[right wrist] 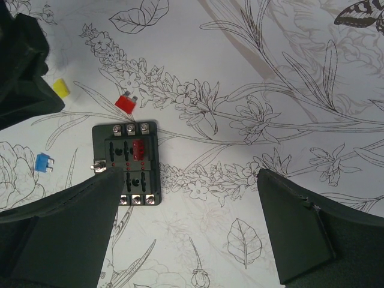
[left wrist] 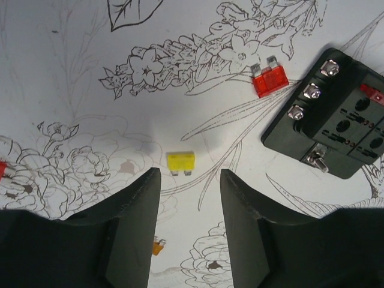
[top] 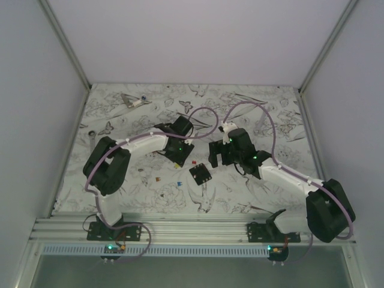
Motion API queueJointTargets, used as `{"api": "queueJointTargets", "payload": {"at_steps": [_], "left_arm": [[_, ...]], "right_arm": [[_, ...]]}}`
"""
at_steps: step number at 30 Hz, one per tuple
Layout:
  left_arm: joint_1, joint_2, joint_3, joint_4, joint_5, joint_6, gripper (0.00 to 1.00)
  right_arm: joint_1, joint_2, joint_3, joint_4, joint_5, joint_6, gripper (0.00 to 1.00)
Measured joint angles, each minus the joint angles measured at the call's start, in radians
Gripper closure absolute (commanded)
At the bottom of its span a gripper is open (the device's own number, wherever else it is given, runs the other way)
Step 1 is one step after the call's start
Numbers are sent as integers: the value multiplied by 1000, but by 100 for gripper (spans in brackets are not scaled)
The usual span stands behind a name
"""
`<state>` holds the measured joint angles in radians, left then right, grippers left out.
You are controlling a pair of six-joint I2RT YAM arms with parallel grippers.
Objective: Snap on the fuse box
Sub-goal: Pick up the fuse from the center of the board.
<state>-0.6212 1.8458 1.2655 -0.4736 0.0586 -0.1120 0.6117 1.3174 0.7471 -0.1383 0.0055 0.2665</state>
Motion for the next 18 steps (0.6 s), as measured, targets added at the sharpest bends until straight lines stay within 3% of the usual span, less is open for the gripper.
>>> {"api": "queueJointTargets", "payload": {"at_steps": [18], "left_arm": [[-6, 90, 55, -40, -13, -5, 62]], "right_arm": [[0, -2, -1, 0, -2, 0, 0]]}}
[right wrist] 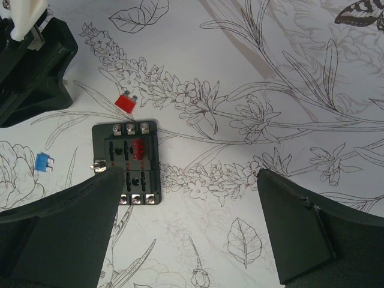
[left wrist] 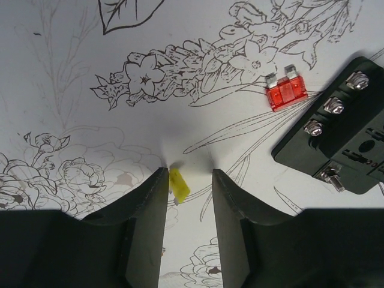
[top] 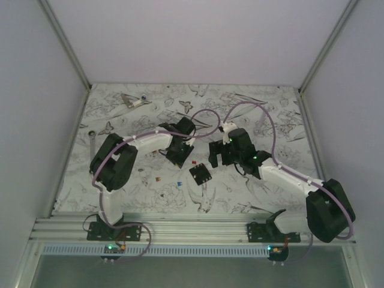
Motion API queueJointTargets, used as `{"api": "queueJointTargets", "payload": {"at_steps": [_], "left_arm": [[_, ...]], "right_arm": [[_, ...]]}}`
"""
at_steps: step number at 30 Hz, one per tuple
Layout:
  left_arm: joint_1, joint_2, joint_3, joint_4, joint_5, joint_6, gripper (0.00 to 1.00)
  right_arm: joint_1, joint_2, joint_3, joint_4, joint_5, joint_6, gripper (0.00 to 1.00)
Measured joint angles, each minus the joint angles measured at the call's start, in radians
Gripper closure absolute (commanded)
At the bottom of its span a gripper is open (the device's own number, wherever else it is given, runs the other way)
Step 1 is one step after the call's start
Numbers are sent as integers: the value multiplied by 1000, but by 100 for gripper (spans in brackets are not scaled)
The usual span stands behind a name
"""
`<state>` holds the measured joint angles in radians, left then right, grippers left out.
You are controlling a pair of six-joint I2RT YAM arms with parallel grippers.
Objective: Snap on the fuse box
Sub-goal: Pick up the fuse from the center of the board.
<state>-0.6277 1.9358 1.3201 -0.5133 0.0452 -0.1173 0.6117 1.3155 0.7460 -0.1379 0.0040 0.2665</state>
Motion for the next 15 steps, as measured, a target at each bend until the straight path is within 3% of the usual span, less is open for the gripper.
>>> {"api": "queueJointTargets", "payload": {"at_steps": [11, 15], "left_arm": [[0, 8, 5, -10, -18, -10, 63], [0, 8, 5, -11, -17, -10, 58]], "right_arm": [[0, 0, 0, 0, -6, 0, 0], [0, 0, 0, 0, -10, 0, 0]]}}
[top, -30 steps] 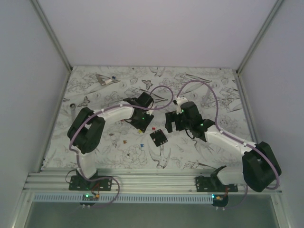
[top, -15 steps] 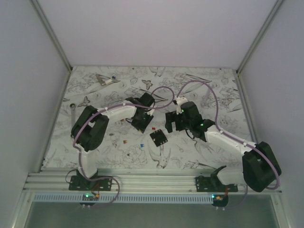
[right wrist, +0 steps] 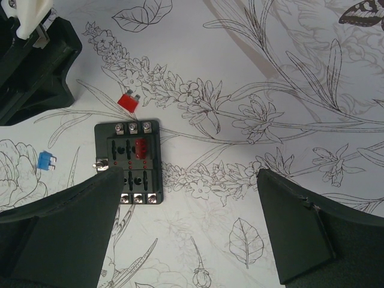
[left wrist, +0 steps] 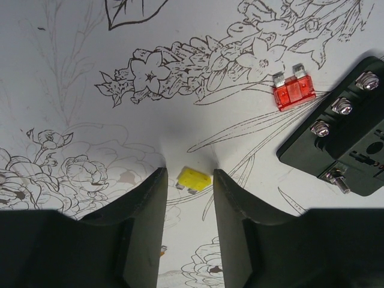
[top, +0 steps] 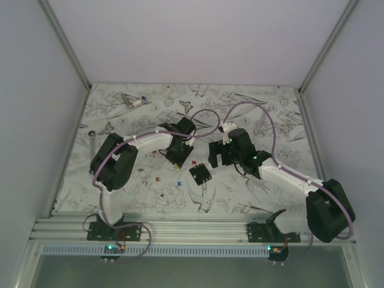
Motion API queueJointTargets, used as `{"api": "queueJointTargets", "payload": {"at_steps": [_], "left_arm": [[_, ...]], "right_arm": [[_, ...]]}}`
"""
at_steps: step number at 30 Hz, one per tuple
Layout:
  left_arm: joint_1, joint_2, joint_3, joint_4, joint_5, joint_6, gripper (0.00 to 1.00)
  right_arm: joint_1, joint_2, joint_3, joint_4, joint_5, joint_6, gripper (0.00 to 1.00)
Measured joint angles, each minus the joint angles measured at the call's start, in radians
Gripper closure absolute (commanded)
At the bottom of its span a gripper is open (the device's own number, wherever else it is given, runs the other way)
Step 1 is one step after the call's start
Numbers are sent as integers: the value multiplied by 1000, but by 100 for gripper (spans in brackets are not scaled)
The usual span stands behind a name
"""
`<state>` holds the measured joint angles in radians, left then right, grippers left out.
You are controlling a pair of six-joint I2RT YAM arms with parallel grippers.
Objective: Snap on the fuse box
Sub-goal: Pick up the fuse from the center of the board.
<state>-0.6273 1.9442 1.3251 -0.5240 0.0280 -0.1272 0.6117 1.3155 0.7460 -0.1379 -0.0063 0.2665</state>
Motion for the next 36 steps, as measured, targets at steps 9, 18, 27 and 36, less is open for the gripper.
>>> {"api": "queueJointTargets", "payload": {"at_steps": [9, 18, 27, 36], "left_arm": [[0, 0, 0, -1, 52, 37, 58], [0, 0, 0, -7, 79, 65, 60], [0, -6, -8, -39, 83, 88, 59], [-2, -5, -6, -53, 78, 90, 61]], "right_arm": [[0, 0, 0, 0, -3, 0, 0], [0, 0, 0, 0, -3, 0, 1], [0, 0, -2, 1, -3, 0, 0], [0, 0, -3, 1, -3, 2, 0]]}}
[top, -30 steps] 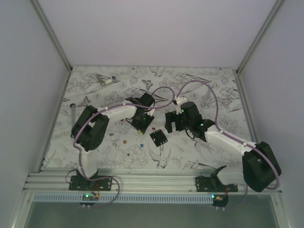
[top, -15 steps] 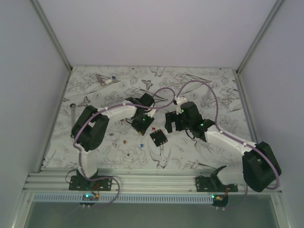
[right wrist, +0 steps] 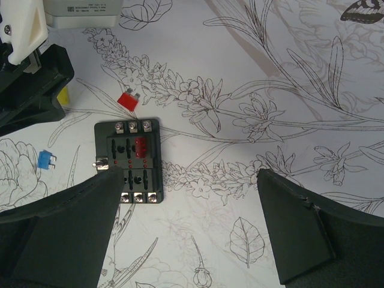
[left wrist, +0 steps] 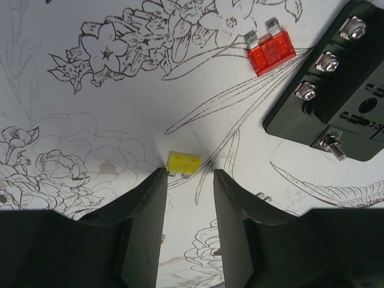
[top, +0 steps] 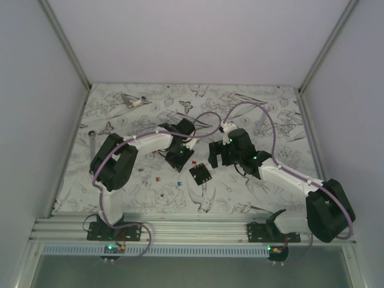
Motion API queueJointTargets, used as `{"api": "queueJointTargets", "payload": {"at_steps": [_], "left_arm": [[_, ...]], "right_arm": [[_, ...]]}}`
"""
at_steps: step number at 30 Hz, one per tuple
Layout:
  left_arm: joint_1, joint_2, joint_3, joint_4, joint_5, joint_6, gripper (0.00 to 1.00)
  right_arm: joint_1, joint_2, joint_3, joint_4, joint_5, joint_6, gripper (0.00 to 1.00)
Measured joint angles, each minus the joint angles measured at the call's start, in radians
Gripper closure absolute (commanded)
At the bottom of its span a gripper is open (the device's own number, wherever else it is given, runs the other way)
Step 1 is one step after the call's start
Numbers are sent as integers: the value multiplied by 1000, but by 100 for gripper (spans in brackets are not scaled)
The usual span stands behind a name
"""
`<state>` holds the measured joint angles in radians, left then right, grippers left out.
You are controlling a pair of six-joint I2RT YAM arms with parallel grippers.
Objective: Snap on the fuse box
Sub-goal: Pick up the fuse from the center of the board.
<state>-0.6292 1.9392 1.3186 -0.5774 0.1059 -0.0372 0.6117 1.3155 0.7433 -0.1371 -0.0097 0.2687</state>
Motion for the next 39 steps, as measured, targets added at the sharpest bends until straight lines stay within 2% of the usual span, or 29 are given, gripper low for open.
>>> {"api": "queueJointTargets", "payload": {"at_steps": [33, 39], "left_arm": [[-26, 64, 81, -62, -75, 5, 67], [-26, 79, 102, -82, -79, 5, 76]], "right_arm": [[-2, 0, -8, 0, 19, 28, 0], [-2, -1, -9, 0, 19, 28, 0]]}}
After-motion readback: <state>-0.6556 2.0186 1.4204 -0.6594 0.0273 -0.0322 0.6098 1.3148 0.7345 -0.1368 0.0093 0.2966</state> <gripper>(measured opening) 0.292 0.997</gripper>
